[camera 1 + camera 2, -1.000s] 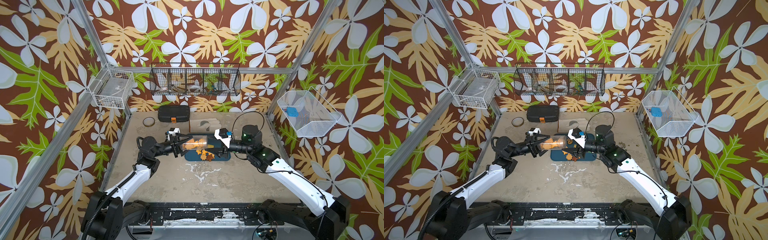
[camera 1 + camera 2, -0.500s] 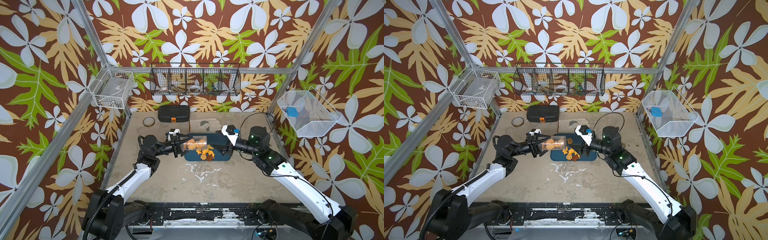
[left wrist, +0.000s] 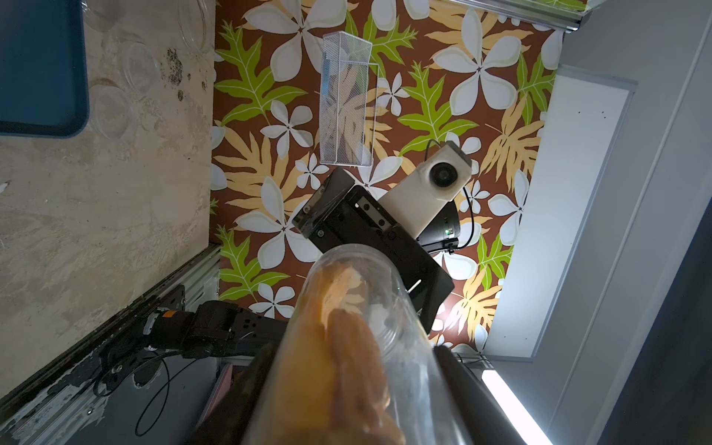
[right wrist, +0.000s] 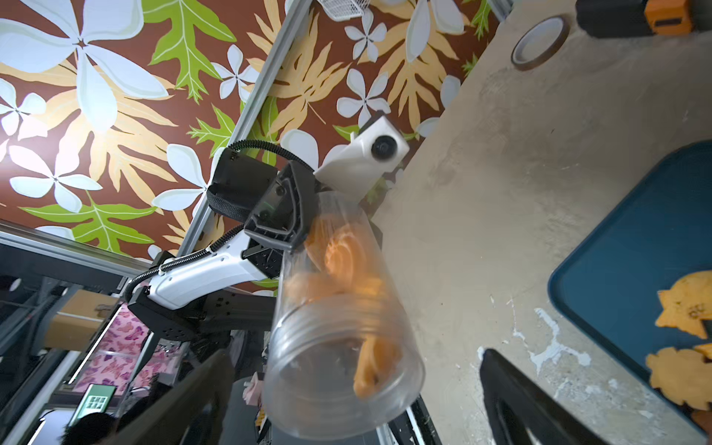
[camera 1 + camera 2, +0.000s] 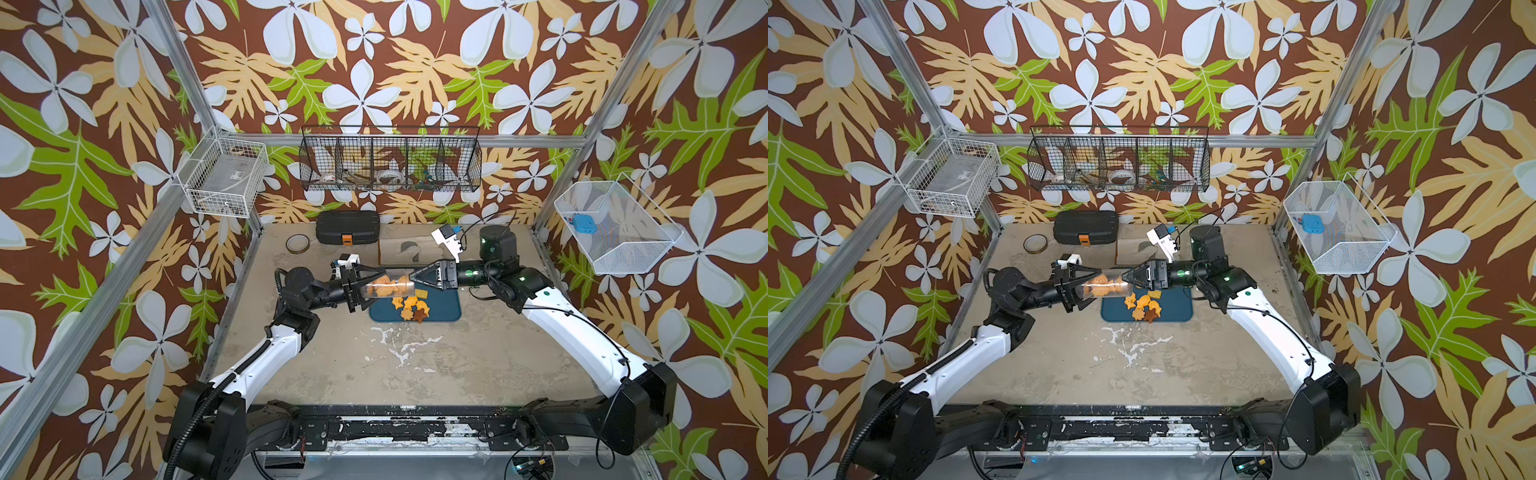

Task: Pour the cookies out of the jar
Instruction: Unscrew the lid from the jar.

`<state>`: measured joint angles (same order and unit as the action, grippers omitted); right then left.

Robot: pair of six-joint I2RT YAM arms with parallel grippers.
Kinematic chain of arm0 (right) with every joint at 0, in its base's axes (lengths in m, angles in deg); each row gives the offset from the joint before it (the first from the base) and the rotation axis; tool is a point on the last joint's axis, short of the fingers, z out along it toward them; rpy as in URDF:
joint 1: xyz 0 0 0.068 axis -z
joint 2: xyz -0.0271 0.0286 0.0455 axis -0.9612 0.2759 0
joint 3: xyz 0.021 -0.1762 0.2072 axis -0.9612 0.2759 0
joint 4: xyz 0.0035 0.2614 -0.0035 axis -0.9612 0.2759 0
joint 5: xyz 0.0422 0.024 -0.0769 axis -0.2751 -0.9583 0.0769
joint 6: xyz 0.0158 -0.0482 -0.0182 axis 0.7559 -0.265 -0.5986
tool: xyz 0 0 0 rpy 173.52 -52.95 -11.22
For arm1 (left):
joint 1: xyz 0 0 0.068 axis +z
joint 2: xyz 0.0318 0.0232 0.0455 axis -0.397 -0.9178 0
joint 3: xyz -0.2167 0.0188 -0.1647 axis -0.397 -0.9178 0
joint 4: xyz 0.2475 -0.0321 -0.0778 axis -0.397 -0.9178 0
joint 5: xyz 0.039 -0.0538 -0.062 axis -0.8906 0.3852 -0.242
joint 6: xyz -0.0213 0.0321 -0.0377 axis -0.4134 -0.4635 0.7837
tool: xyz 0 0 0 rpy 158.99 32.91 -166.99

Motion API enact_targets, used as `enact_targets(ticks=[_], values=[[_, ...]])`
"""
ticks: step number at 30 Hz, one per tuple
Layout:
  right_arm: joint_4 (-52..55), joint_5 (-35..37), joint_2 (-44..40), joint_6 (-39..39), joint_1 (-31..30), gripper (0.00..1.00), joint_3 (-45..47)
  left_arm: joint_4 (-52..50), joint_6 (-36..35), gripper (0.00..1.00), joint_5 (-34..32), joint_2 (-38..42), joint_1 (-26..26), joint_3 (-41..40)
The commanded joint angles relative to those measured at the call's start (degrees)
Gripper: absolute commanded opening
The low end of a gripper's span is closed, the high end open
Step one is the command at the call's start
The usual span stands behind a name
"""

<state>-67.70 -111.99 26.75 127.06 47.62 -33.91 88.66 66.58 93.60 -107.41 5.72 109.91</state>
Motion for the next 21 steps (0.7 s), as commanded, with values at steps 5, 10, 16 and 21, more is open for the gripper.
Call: enact_targets(ticks=[5,10,16,21], values=[[-2.4,-1.67,0.81,3.5,-2.73,0.93,0.61,1.45,-0.64,0.49,0.45,1.39,0.14,-0.38],[-2.74,-2.01,0.5,3.31,-2.77,0.9,0.74,1.41,-0.51,0.49,0.46,2.02,0.18,-1.0],[-5.51,-3.41,-1.25,5.41,-2.41,0.88,1.79,1.06,-0.69,0.49,0.36,2.2,0.16,-1.01],[-5.64,-5.02,-1.71,5.93,-2.3,0.75,2.55,0.96,-0.84,0.49,0.24,1.8,0.18,-0.58]])
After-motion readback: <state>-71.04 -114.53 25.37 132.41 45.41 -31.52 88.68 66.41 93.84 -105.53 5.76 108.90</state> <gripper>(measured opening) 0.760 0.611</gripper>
